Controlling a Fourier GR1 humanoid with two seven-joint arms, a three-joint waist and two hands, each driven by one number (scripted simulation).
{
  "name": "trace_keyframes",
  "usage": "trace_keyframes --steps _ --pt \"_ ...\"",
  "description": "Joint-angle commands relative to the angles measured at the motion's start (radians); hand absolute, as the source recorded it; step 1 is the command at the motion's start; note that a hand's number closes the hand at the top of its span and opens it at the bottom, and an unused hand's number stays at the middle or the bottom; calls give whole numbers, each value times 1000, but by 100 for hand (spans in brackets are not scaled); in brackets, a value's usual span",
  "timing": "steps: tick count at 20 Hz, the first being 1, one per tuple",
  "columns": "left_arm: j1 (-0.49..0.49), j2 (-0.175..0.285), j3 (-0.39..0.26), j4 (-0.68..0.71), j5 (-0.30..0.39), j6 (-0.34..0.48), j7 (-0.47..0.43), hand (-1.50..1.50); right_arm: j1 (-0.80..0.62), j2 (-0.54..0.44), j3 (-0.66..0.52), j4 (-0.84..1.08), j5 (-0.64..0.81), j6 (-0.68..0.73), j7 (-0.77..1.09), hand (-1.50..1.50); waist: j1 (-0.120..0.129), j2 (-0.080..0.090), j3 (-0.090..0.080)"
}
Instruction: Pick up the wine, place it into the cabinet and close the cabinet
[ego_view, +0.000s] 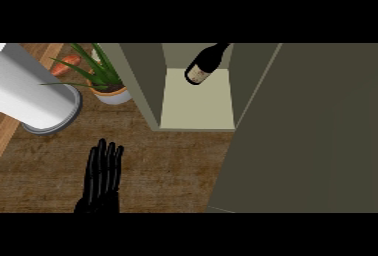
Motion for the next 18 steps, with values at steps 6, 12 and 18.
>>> trace_keyframes --steps 6,12,18 --pt "186 161 110 -156 76 -101 -35 -150 -178 138 246 -85 80 -75 190 150 19 -2 -4" --pt "278 251 222 -236 151 -189 -57 -150 -271 249 306 24 92 -161 275 150 29 -3 -4" --pt "377 275 286 -234 204 -297 -133 -150 -464 251 312 152 66 -329 253 150 45 2 -4"
